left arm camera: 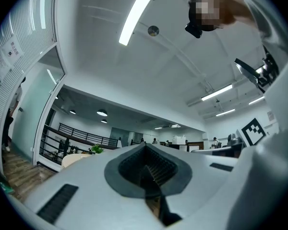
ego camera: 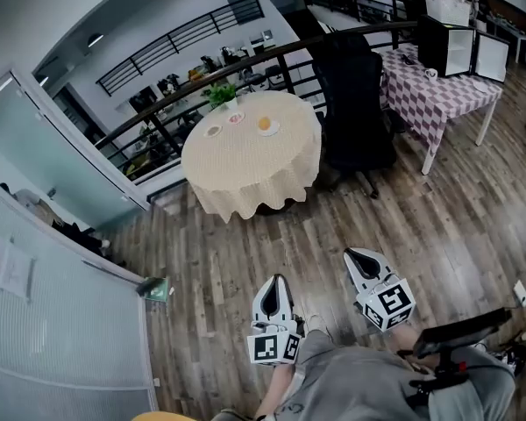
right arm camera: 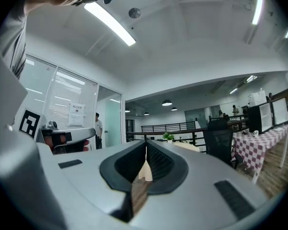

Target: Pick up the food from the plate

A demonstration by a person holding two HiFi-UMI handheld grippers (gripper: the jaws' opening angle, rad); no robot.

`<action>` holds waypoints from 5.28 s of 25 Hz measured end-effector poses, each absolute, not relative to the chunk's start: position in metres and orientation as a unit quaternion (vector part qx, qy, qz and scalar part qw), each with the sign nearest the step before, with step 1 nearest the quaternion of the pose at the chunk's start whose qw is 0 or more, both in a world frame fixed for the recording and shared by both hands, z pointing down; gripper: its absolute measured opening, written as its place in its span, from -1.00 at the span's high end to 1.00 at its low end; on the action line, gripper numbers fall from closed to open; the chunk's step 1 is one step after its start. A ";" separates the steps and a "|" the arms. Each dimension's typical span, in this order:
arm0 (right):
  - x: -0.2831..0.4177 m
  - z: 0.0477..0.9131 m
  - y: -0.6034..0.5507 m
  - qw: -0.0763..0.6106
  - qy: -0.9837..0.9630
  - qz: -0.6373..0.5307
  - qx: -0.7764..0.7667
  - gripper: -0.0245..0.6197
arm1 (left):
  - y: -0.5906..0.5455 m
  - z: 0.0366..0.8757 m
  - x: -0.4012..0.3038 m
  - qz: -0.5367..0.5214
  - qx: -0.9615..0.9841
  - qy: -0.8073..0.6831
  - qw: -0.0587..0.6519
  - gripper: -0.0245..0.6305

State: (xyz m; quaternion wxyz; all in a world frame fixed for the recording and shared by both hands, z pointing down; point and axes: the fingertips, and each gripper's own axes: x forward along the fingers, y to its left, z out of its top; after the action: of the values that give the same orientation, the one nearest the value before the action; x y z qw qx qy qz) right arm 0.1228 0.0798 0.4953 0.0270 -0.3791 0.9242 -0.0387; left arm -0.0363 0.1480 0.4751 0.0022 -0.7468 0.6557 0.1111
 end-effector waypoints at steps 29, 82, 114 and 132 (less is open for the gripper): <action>-0.013 0.495 -0.051 -0.007 0.897 -0.024 -0.441 0.88 | 0.003 0.494 -0.181 0.095 -0.799 0.594 -0.013 0.90; -0.169 0.514 -0.522 0.014 0.939 -0.077 -0.335 0.87 | -0.409 0.480 -0.310 0.092 -0.728 0.679 -0.030 0.90; -0.208 0.464 -0.577 0.021 0.924 0.009 -0.381 0.00 | -0.456 0.459 -0.361 0.127 -0.741 0.659 -0.011 0.90; -0.261 0.568 -0.695 -0.133 0.924 -0.034 -0.357 0.00 | -0.455 0.481 -0.373 0.122 -0.722 0.681 -0.030 0.90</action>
State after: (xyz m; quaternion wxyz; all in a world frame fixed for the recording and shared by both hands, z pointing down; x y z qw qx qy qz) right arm -0.2612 -0.6953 0.5676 -0.1331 -0.3574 0.9238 -0.0342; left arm -0.3728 -0.4545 0.4814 -0.0300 -0.7217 0.6806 0.1225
